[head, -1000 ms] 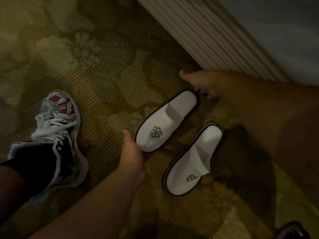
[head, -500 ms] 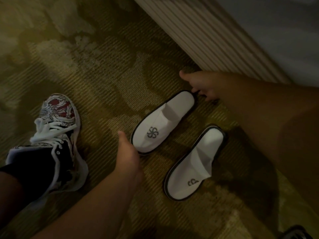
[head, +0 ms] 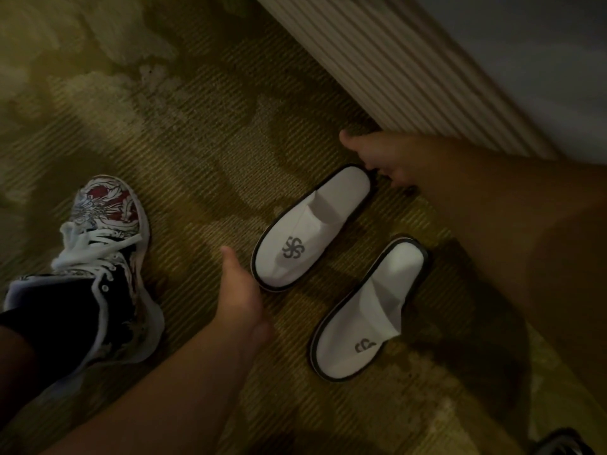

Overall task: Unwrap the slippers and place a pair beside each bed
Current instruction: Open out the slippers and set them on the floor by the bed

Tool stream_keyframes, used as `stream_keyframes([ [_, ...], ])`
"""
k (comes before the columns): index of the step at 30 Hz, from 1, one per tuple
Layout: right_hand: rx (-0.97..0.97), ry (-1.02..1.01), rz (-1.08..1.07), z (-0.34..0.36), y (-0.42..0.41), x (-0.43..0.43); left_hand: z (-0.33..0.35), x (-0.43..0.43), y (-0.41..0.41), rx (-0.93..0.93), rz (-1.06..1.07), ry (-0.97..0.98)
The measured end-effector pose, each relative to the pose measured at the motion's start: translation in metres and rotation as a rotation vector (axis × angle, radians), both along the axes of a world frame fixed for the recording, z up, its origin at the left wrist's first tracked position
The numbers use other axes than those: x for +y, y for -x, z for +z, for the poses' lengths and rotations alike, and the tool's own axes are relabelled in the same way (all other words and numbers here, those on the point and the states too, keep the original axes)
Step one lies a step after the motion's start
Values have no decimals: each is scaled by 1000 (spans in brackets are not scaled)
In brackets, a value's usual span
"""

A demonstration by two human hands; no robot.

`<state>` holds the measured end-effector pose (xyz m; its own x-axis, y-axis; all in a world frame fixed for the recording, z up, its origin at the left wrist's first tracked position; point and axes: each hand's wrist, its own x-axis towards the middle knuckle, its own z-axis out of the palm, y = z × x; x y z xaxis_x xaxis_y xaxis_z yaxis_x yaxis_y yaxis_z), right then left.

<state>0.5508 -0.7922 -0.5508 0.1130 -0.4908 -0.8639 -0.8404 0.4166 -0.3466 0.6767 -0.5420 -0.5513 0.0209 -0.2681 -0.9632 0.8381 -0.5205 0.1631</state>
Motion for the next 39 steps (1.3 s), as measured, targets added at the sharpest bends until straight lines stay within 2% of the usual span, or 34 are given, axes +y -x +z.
stream_keyframes([
  [6, -12, -3, 0, -2, 1, -1, -8, 1, 2, -39, 9, -18],
  [17, -22, 13, -11, -6, 4, 0, -10, 1, -1, -4, -15, 14],
  [24, -52, 29, -32, -4, 10, 4, -5, 2, 4, -81, -68, 5],
  [29, -85, -14, -48, 9, 34, 20, -1, 12, 20, -90, -85, -41],
  [34, -15, -68, -10, 25, 73, 38, 3, 38, 58, -88, -167, -109],
  [39, 39, -133, -14, 21, 113, 57, 3, 61, 94, 30, -228, -95],
])
